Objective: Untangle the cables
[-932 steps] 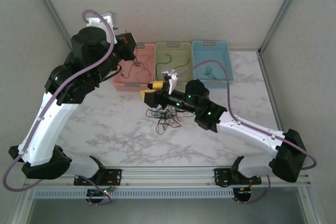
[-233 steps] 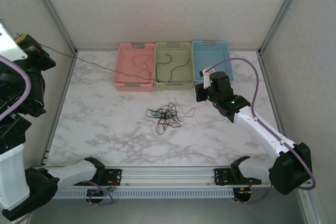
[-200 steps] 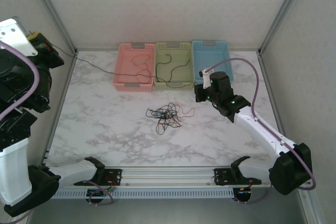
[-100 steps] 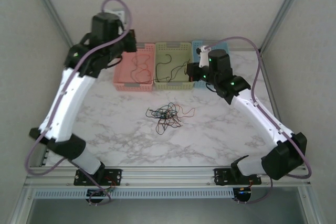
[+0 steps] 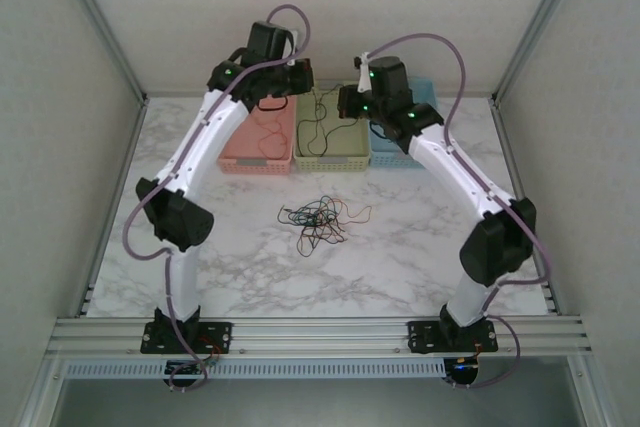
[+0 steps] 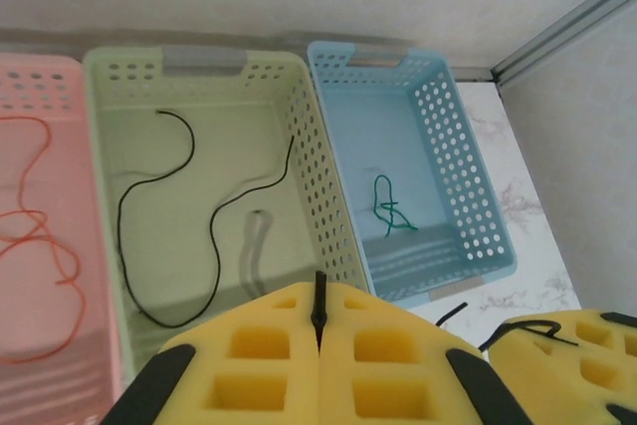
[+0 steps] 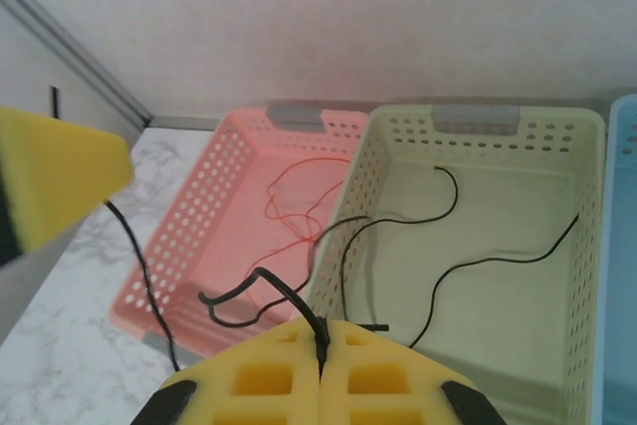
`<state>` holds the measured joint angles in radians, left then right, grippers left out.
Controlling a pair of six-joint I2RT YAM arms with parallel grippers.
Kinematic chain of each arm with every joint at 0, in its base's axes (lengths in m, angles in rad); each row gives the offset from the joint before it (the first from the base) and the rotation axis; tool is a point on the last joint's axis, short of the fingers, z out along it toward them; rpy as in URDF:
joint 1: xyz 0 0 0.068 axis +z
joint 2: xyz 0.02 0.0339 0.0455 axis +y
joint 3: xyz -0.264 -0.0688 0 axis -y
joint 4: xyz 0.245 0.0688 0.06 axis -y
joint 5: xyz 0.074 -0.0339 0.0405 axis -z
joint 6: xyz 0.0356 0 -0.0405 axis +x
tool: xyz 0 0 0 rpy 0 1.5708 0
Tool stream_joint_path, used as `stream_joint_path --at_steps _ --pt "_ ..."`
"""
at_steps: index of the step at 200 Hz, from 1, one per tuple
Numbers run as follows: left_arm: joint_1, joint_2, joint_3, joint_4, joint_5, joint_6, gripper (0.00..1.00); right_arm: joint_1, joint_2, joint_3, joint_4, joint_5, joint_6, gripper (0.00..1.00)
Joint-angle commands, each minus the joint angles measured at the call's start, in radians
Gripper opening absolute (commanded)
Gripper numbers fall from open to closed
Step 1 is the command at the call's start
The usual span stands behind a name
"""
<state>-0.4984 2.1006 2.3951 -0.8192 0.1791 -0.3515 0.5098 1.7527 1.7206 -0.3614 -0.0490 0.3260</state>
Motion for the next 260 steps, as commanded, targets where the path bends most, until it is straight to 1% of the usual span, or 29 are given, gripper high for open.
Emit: stream_joint_path --at_steps 1,16,34,65,84,93,101,108,113,120,126,134,153,169,187,212,232,244,260 --pt "0.012 0.098 0.086 0.026 0.102 -0.043 0.0 -0.011 0.108 0.114 -0.05 0.043 0.006 0.0" --pt "0.012 0.169 0.129 0.022 0.138 -0.057 0.0 -0.013 0.193 0.21 -0.105 0.049 0.005 0.0" --pt "0.012 0.223 0.137 0.038 0.144 -0.065 0.0 -0.014 0.283 0.299 -0.152 0.054 0.007 0.0" --pt "0.018 0.291 0.138 0.072 0.137 -0.073 0.0 -0.03 0.366 0.36 -0.165 0.07 0.012 0.0" --pt "0.028 0.318 0.139 0.083 0.146 -0.077 0.0 -0.041 0.392 0.379 -0.179 0.068 0.015 0.0" --pt "0.035 0.327 0.14 0.08 0.158 -0.08 0.06 -0.046 0.4 0.389 -0.195 0.062 0.016 0.05" --pt "0.039 0.331 0.141 0.073 0.173 -0.079 0.12 -0.049 0.404 0.398 -0.213 0.052 0.012 0.13" --pt "0.04 0.335 0.139 0.066 0.174 -0.077 0.2 -0.052 0.406 0.401 -0.223 0.045 0.005 0.22" --pt "0.04 0.335 0.14 0.061 0.175 -0.073 0.24 -0.053 0.406 0.4 -0.229 0.043 0.0 0.29" --pt "0.041 0.337 0.14 0.056 0.175 -0.07 0.26 -0.055 0.405 0.4 -0.236 0.044 -0.004 0.35" --pt "0.041 0.338 0.139 0.053 0.177 -0.07 0.32 -0.056 0.403 0.398 -0.244 0.047 -0.006 0.38" --pt "0.041 0.336 0.145 0.044 0.179 -0.065 0.4 -0.058 0.402 0.399 -0.252 0.048 -0.004 0.41" --pt "0.041 0.327 0.148 0.035 0.19 -0.06 0.53 -0.06 0.392 0.399 -0.266 0.042 -0.001 0.46" --pt "0.041 0.319 0.149 0.028 0.192 -0.056 0.57 -0.059 0.382 0.395 -0.267 0.032 0.002 0.48" --pt "0.041 0.303 0.148 0.014 0.198 -0.058 0.57 -0.06 0.37 0.394 -0.278 0.022 0.004 0.48" --pt "0.035 0.246 0.141 -0.008 0.2 -0.041 0.55 -0.06 0.306 0.347 -0.27 -0.002 0.014 0.48" --pt "0.018 0.125 0.075 -0.001 0.151 -0.005 0.54 -0.06 0.198 0.234 -0.251 -0.039 0.038 0.47" --pt "0.01 0.001 -0.051 0.053 0.116 0.001 0.54 -0.059 0.104 0.117 -0.22 -0.064 0.049 0.47" --pt "0.011 -0.223 -0.322 0.202 0.079 -0.027 0.54 -0.057 -0.04 -0.073 -0.164 -0.086 0.06 0.47"
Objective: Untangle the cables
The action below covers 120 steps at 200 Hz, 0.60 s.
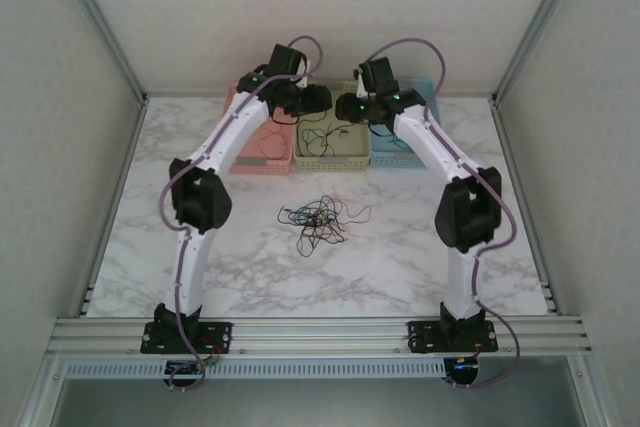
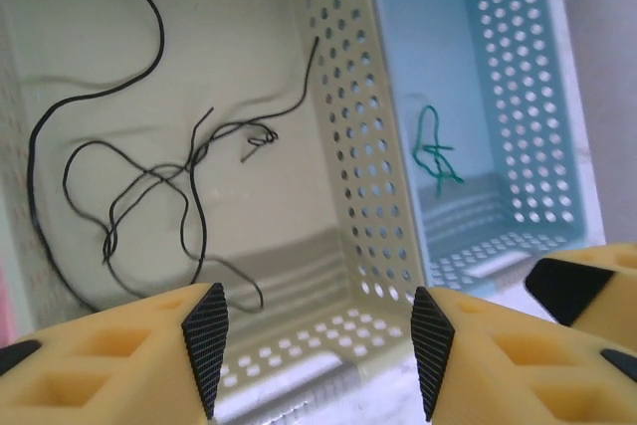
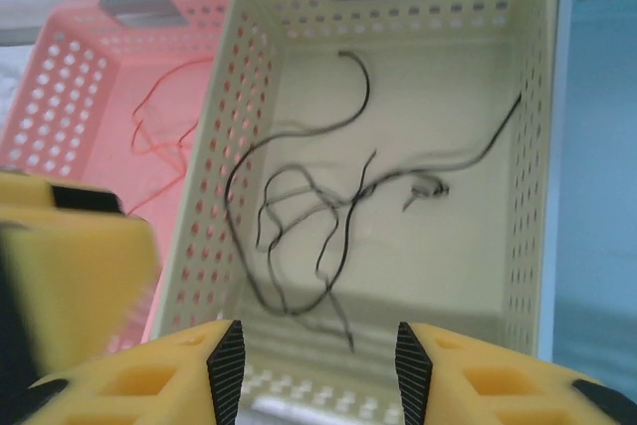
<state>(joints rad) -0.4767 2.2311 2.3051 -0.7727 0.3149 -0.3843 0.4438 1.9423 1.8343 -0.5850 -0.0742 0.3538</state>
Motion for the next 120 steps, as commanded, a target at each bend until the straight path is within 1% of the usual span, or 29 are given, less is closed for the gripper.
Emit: stream_joint_path --at_steps 1,17,32,53,62,77,90,107,120 --pt "-0.011 -0.367 -0.248 0.164 -0.058 0.004 0.54 0.009 -0.238 -0.199 0.063 -0.062 0.033 0.47" --pt "-0.011 -0.559 -0.482 0.26 -0.086 -0.021 0.55 0.01 -0.368 -0.37 0.088 -0.079 0.034 0.47" --pt "-0.012 -0.725 -0.68 0.308 -0.108 -0.042 0.56 0.012 -0.464 -0.503 0.08 -0.088 0.033 0.47" --pt "-0.012 -0.926 -0.935 0.34 -0.145 -0.066 0.57 0.019 -0.55 -0.637 0.044 -0.097 0.027 0.46" --pt "-0.011 -0.998 -1.026 0.343 -0.153 -0.081 0.58 0.023 -0.579 -0.689 0.025 -0.08 0.028 0.46" --pt "-0.013 -1.091 -1.157 0.341 -0.142 -0.12 0.58 0.025 -0.618 -0.78 0.034 -0.062 0.044 0.47" --pt "-0.015 -1.151 -1.255 0.348 -0.117 -0.146 0.59 0.024 -0.622 -0.845 0.061 -0.084 0.064 0.46" --pt "-0.016 -1.21 -1.342 0.335 -0.118 -0.16 0.59 0.024 -0.594 -0.896 0.093 -0.103 0.083 0.46" --pt "-0.016 -1.242 -1.38 0.316 -0.139 -0.155 0.59 0.025 -0.566 -0.915 0.113 -0.103 0.091 0.46"
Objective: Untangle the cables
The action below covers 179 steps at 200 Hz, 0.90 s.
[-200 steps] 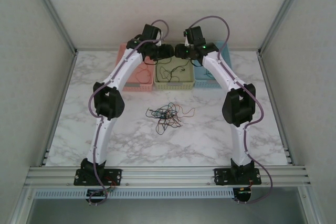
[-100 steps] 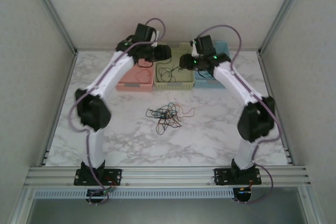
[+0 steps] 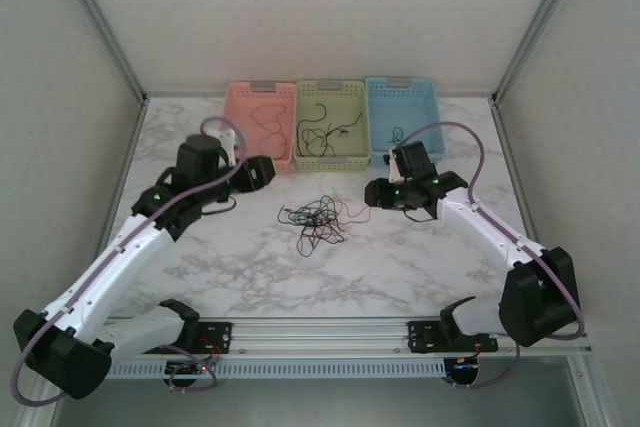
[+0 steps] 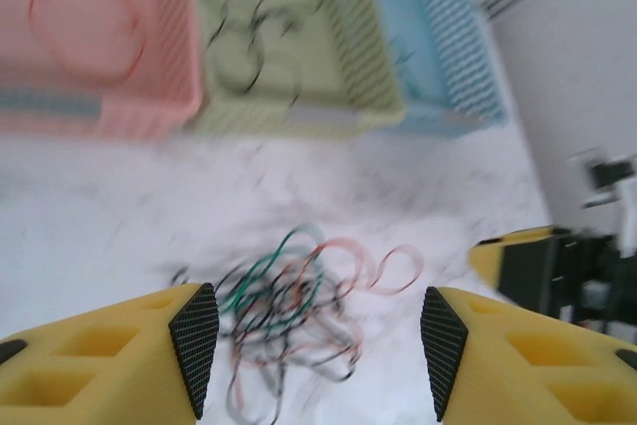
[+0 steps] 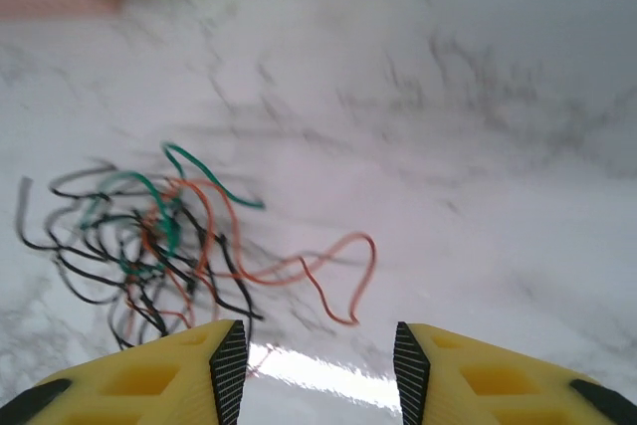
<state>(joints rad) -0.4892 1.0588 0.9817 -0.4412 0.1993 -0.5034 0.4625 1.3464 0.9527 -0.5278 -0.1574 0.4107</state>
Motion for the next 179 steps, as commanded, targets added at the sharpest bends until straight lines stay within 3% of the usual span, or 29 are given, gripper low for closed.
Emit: stream_joint_path --at_steps 1,33,101,148,179 --pt "-0.003 -0.072 -0.058 -0.018 -0.026 -0.036 0.59 0.006 0.032 -0.035 0.058 -0.02 0.035 0.46" --pt "-0.003 -0.091 -0.077 -0.038 -0.026 -0.024 0.58 0.009 0.118 -0.047 0.13 -0.063 0.06 0.45" --pt "-0.003 -0.073 -0.061 -0.041 -0.028 -0.011 0.58 0.033 0.222 -0.013 0.097 -0.007 0.041 0.25" --pt "-0.003 -0.086 -0.072 -0.043 -0.023 -0.009 0.57 0.053 0.108 -0.017 0.099 -0.013 0.021 0.0" --pt "-0.003 -0.113 -0.068 -0.047 0.0 -0.006 0.55 0.074 -0.071 0.03 0.078 -0.044 -0.045 0.0"
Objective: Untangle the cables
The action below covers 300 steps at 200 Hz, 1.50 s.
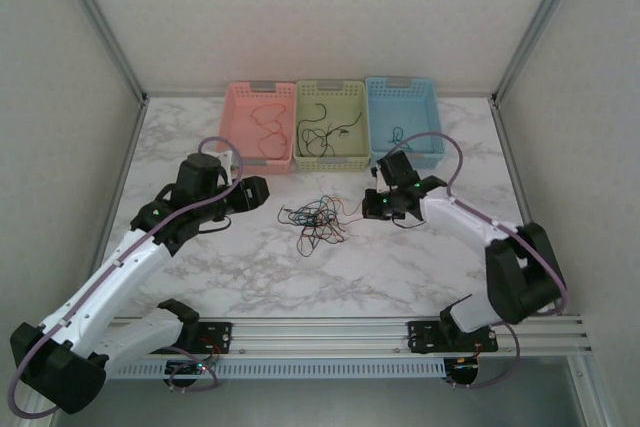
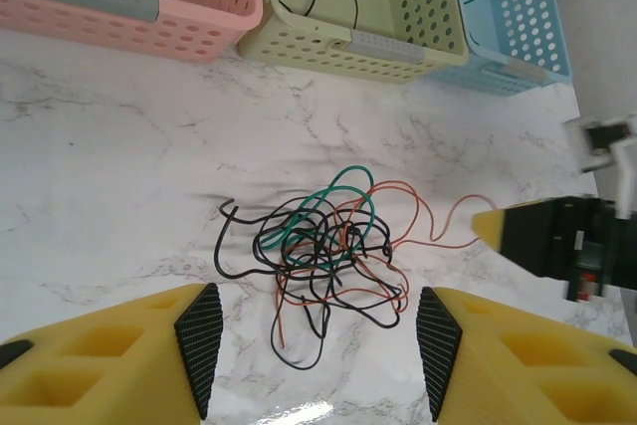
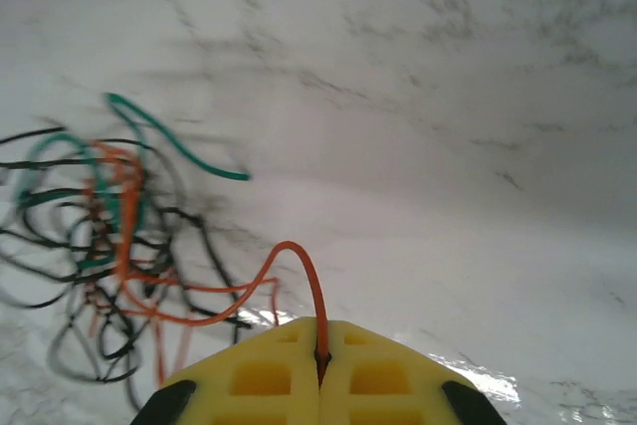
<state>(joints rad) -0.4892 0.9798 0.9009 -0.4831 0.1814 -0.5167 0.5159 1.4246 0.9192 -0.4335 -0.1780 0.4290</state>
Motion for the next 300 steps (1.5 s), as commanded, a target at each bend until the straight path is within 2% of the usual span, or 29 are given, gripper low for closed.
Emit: stream_joint_path --at_steps 1,28,53,93,138,174,235,274,300 --pt "-0.003 -0.035 0.013 -0.005 0.02 0.008 0.55 0.022 -0.155 0.066 -0.017 -0.026 -0.065 0.0" --pt "-0.005 -0.056 0.055 -0.002 0.068 0.02 0.55 0.043 -0.293 0.169 -0.03 -0.107 -0.13 0.0" --pt "-0.01 -0.061 0.121 0.011 0.127 0.037 0.55 0.047 -0.351 0.289 -0.021 -0.176 -0.175 0.0" --pt "-0.058 -0.046 0.177 0.054 0.225 0.071 0.56 0.046 -0.3 0.467 -0.047 -0.225 -0.191 0.0" --pt "-0.177 0.045 0.219 0.128 0.29 0.123 0.58 0.048 -0.261 0.516 -0.032 -0.245 -0.156 0.0" --pt "-0.241 0.132 0.254 0.159 0.276 0.183 0.6 0.048 -0.252 0.516 -0.04 -0.261 -0.145 0.0" --pt "-0.253 0.174 0.145 0.214 0.245 0.251 0.63 0.047 -0.228 0.435 -0.035 -0.257 -0.076 0.0" --pt "-0.253 0.183 0.019 0.262 0.144 0.204 0.6 0.047 -0.218 0.389 -0.035 -0.217 -0.059 0.0" --pt "-0.253 0.194 -0.068 0.333 0.144 0.159 0.6 0.047 -0.224 0.348 -0.084 -0.155 -0.079 0.0"
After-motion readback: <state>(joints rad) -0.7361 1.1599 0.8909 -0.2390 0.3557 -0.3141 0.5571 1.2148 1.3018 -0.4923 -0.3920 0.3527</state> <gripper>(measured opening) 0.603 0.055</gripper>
